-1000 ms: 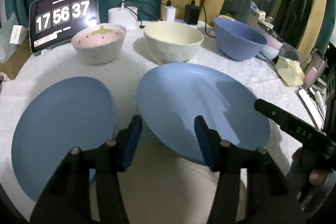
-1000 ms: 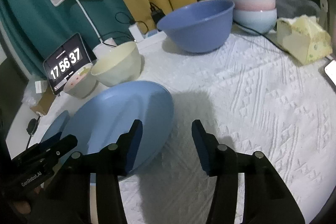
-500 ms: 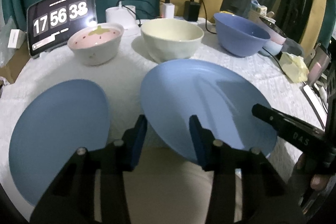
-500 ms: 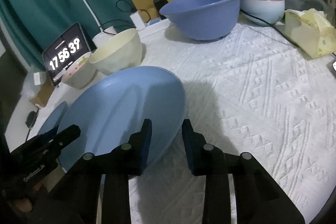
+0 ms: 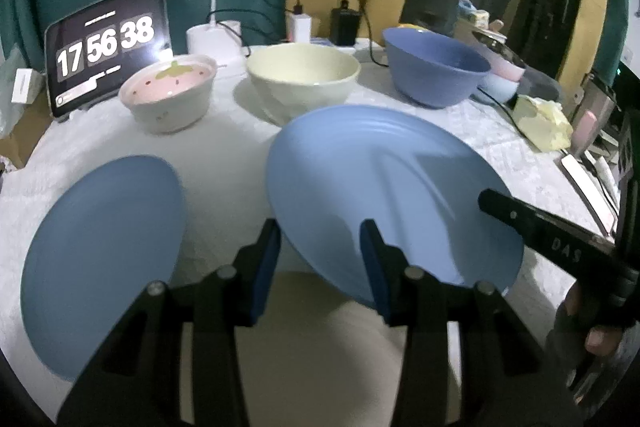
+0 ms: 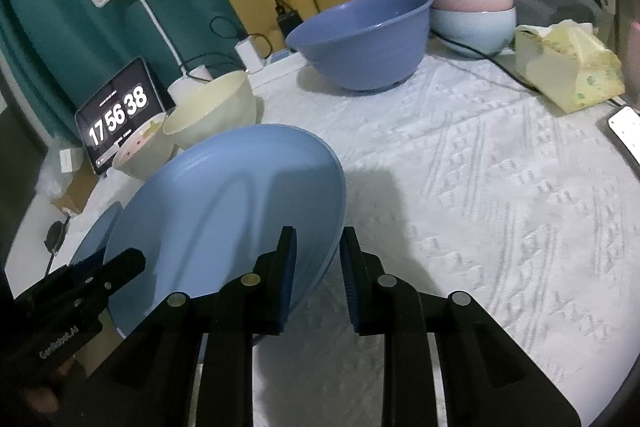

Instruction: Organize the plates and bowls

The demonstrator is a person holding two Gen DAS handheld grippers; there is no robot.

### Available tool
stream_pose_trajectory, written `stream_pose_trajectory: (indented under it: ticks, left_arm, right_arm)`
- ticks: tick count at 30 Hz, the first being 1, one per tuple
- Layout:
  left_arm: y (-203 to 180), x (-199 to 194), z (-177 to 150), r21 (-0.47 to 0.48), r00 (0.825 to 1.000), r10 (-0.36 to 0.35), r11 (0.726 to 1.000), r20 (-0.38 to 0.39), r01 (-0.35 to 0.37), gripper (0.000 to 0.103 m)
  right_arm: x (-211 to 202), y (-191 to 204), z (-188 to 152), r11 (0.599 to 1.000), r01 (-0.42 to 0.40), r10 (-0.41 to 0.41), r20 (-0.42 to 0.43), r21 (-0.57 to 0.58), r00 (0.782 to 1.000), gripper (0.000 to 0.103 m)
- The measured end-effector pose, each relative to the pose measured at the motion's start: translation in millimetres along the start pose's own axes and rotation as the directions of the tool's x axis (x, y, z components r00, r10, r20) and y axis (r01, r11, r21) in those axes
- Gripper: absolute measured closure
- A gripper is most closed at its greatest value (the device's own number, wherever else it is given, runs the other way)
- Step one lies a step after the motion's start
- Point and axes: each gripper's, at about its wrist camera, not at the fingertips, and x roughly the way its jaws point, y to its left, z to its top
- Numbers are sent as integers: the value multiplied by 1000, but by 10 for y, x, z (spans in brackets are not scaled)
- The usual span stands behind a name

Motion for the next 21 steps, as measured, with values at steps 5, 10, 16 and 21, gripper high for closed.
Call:
stream_pose_trajectory:
  ticks: [5,10,16,21]
  left_arm:
    - [-162,-16,27,27,1000,-26,999,4,26,61]
    - [-328,25,47,57,999,-38,998,-5,38,61]
    - [-516,121,63,88,998,-51,995,-30,54,61]
    - [-631,189,90,111,998,-51,992,-44,56,61]
  right_arm:
    - [-123,-121,45,1000,18,-19,34,7,999,79]
    - [-211,-269,72,999,42,-43,59,22,997,79]
    - [-245,-486,71,997,57,-60,61,54,996,79]
    - [-246,-584,82,995,80,-84,57,67,995,79]
